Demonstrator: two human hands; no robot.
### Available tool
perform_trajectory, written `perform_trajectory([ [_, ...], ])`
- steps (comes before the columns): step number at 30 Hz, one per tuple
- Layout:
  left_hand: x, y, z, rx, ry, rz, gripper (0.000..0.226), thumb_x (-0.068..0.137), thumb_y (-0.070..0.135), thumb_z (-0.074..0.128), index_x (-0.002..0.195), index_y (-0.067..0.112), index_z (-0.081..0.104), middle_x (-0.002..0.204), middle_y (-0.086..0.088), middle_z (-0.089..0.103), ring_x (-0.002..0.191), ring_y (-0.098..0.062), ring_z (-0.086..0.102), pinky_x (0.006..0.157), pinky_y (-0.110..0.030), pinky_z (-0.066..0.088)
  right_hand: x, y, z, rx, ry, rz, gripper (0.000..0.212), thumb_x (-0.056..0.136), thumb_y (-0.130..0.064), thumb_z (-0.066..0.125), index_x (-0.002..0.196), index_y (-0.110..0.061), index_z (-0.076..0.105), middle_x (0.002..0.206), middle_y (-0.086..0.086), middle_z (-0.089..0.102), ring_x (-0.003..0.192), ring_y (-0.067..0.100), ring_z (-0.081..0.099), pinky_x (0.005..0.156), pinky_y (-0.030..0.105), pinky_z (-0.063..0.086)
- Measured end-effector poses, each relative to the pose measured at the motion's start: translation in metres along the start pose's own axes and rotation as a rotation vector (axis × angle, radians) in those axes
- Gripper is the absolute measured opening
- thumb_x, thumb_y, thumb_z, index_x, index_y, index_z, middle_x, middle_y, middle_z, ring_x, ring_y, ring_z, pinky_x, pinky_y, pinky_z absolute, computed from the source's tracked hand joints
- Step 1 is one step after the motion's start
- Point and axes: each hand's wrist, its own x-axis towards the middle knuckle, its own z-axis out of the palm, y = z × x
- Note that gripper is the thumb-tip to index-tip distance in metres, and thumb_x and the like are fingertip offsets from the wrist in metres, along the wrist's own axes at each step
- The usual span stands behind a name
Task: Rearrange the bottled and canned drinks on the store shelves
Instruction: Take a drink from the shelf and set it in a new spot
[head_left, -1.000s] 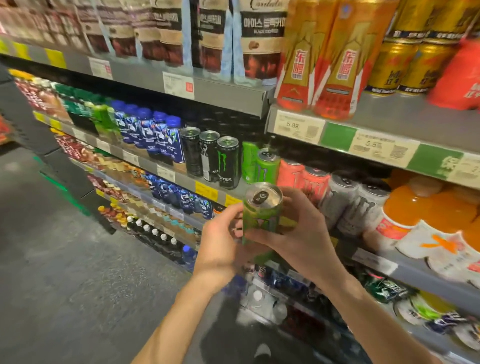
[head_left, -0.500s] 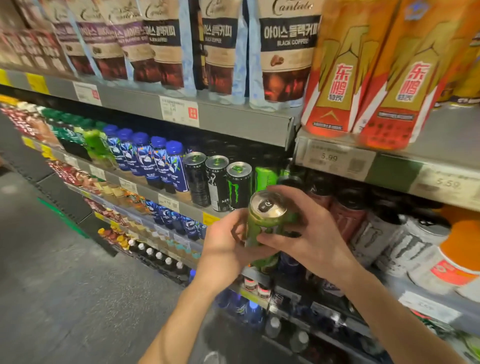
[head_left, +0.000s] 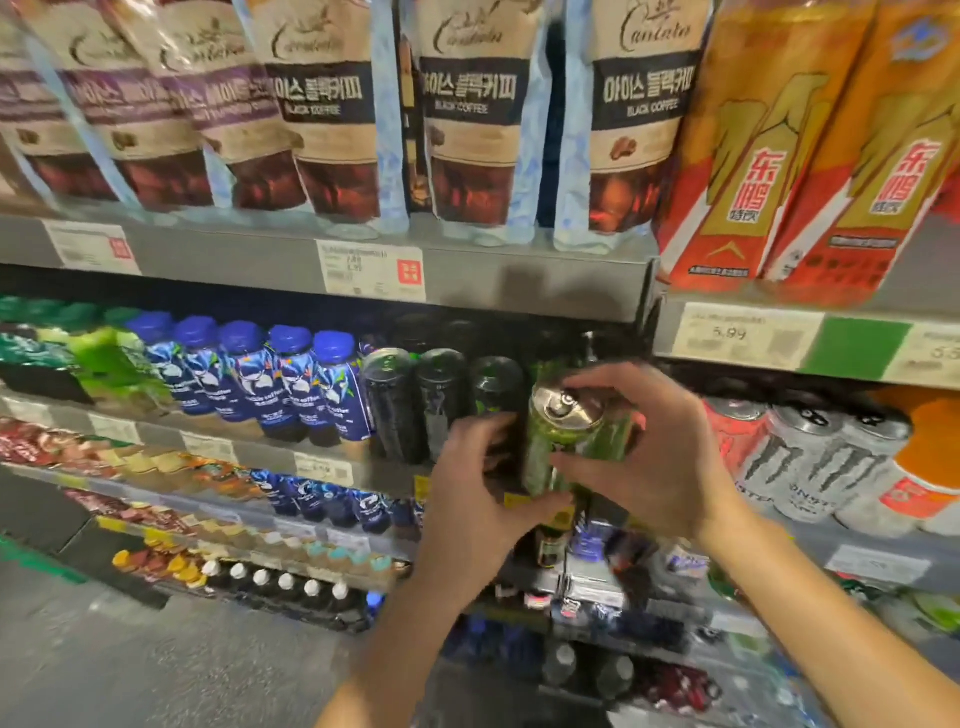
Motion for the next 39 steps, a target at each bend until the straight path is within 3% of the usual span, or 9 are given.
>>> perform_trajectory([
  [5, 0.007, -0.017, -0.016, -0.008, -0.031, -0.022, 0.057, 0.068, 0.024, 0.093, 0.115, 0.028, 0.061, 0.101, 0.019, 0.061, 0.097, 0.006, 0.060, 0.079, -0.008, 0.048, 0.008, 0.002, 0.011, -0.147, 0.073, 0.036, 0.058, 0.056, -0.023, 0.099, 0.107, -0.017, 0.071, 0.105, -0.007, 0.067, 0.096, 0.005, 0.063, 0.087, 0.011, 0.044],
  [11, 0.016, -0.030, -0.023, -0.058, -0.144, -0.023, 0.041, 0.072, 0.019, 0.090, 0.103, 0.027, 0.065, 0.086, 0.011, 0.066, 0.082, -0.006, 0.062, 0.068, -0.011, 0.049, 0.016, 0.007, 0.022, -0.305, 0.079, 0.084, 0.055, 0.060, -0.052, 0.083, 0.109, -0.031, 0.069, 0.114, -0.011, 0.071, 0.105, 0.020, 0.069, 0.089, 0.055, 0.049],
  [17, 0.026, -0.040, -0.022, -0.096, -0.205, -0.021, 0.041, 0.074, 0.019, 0.088, 0.103, 0.033, 0.063, 0.083, 0.011, 0.067, 0.078, -0.008, 0.064, 0.070, -0.019, 0.054, 0.023, 0.012, 0.023, -0.383, 0.043, 0.201, 0.063, 0.058, -0.072, 0.073, 0.111, -0.038, 0.062, 0.108, -0.016, 0.073, 0.103, 0.027, 0.068, 0.093, 0.060, 0.045],
  [20, 0.030, -0.044, -0.020, -0.094, -0.210, -0.008, 0.042, 0.075, 0.020, 0.088, 0.106, 0.032, 0.061, 0.081, 0.011, 0.067, 0.077, -0.010, 0.064, 0.071, -0.027, 0.055, 0.022, 0.015, 0.027, -0.431, 0.032, 0.223, 0.059, 0.058, -0.065, 0.081, 0.107, -0.039, 0.063, 0.102, -0.021, 0.070, 0.106, 0.024, 0.063, 0.096, 0.049, 0.036],
  [22, 0.032, -0.047, -0.019, -0.093, -0.212, -0.002, 0.042, 0.075, 0.021, 0.087, 0.107, 0.032, 0.061, 0.080, 0.012, 0.067, 0.077, -0.010, 0.065, 0.072, -0.029, 0.056, 0.020, 0.018, 0.030, -0.454, 0.031, 0.267, 0.055, 0.059, -0.056, 0.088, 0.107, -0.038, 0.066, 0.100, -0.026, 0.066, 0.110, 0.024, 0.059, 0.089, 0.035, 0.018],
  [25, 0.034, -0.050, -0.017, -0.086, -0.214, 0.015, 0.042, 0.076, 0.023, 0.087, 0.108, 0.031, 0.062, 0.082, 0.016, 0.067, 0.076, -0.010, 0.065, 0.072, -0.031, 0.055, 0.018, 0.019, 0.033, -0.492, 0.010, 0.301, 0.055, 0.062, -0.055, 0.087, 0.110, -0.036, 0.066, 0.105, -0.024, 0.068, 0.110, 0.027, 0.055, 0.082, 0.030, 0.008],
  [32, 0.035, -0.049, -0.016, -0.040, -0.219, 0.053, 0.065, 0.079, 0.026, 0.084, 0.135, 0.039, 0.052, 0.081, 0.015, 0.066, 0.074, -0.008, 0.066, 0.074, -0.033, 0.057, 0.016, 0.023, 0.039, -0.502, -0.026, 0.344, 0.055, 0.065, -0.058, 0.081, 0.114, -0.038, 0.065, 0.096, -0.031, 0.059, 0.102, 0.011, 0.036, 0.081, 0.025, 0.005],
  [35, 0.040, -0.047, -0.017, 0.035, -0.216, 0.083, 0.085, 0.080, 0.031, 0.083, 0.146, 0.051, 0.033, 0.081, 0.018, 0.065, 0.072, -0.005, 0.065, 0.075, -0.036, 0.058, 0.017, 0.024, 0.041, -0.500, -0.013, 0.351, 0.056, 0.067, -0.057, 0.080, 0.117, -0.037, 0.064, 0.094, -0.033, 0.056, 0.104, 0.012, 0.038, 0.080, 0.027, 0.007],
  [39, 0.048, -0.042, -0.017, 0.182, -0.267, 0.109, 0.093, 0.083, 0.039, 0.079, 0.153, 0.049, 0.019, 0.078, 0.019, 0.062, 0.071, -0.001, 0.062, 0.077, -0.038, 0.057, 0.015, 0.028, 0.043, -0.533, -0.006, 0.303, 0.057, 0.069, -0.061, 0.076, 0.119, -0.037, 0.063, 0.097, -0.029, 0.061, 0.108, 0.025, 0.051, 0.076, 0.030, 0.010],
])
